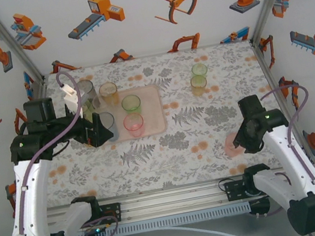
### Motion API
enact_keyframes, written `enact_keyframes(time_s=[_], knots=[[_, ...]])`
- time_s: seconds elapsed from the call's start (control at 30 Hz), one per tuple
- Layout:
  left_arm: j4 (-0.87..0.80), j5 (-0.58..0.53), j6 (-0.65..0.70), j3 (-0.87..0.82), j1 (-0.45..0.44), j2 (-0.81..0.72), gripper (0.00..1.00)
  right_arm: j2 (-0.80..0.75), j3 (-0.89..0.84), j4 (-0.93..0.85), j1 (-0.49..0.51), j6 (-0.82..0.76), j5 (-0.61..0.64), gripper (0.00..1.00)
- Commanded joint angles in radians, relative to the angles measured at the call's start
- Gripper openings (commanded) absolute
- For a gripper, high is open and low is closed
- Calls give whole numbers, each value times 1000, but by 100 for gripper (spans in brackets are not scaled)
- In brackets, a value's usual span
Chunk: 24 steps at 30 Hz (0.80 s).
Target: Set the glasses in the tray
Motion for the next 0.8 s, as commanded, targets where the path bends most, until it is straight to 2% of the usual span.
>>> enact_keyframes(time_s=[0.0, 0.77], knots=[[4, 5, 9, 4, -5, -5, 97, 5, -26, 21, -7, 15, -10, 39], [-18, -35, 50, 18, -8, -5, 97, 57, -68, 88, -8, -4, -43, 31]])
